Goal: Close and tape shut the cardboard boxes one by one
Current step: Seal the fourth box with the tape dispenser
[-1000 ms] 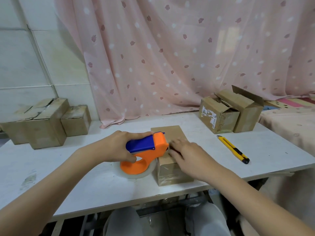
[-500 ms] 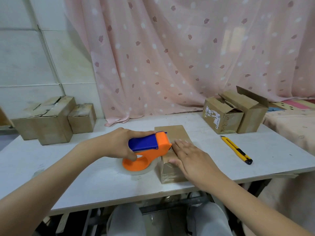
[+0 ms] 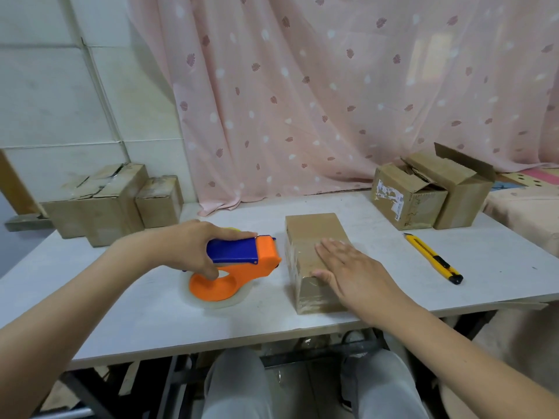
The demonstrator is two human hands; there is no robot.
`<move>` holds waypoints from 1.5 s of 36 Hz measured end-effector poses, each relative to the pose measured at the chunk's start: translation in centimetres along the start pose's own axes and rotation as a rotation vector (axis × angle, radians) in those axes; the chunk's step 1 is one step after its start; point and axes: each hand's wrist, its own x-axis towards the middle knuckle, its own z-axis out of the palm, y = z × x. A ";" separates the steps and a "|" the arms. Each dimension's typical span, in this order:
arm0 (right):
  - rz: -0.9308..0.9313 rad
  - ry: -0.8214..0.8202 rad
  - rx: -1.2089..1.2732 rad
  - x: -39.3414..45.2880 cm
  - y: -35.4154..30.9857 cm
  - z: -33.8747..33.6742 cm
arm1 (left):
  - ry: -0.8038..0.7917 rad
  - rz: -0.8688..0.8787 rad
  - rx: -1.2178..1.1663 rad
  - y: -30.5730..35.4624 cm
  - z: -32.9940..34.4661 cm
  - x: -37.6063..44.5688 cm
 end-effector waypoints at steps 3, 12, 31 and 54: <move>0.028 -0.024 0.093 -0.3 -0.7 -1.1 | 0.073 -0.003 0.050 -0.3 0.9 -0.3; 0.361 -0.202 0.108 4.1 -3.7 -3.8 | 0.116 0.029 0.061 -0.2 1.4 -0.1; 0.377 -0.395 0.345 6.7 -2.8 -6.5 | 0.051 0.044 0.091 -0.3 0.9 -0.3; 0.506 -0.510 0.672 7.1 0.9 -8.0 | 0.141 0.138 -0.123 0.5 2.3 -0.3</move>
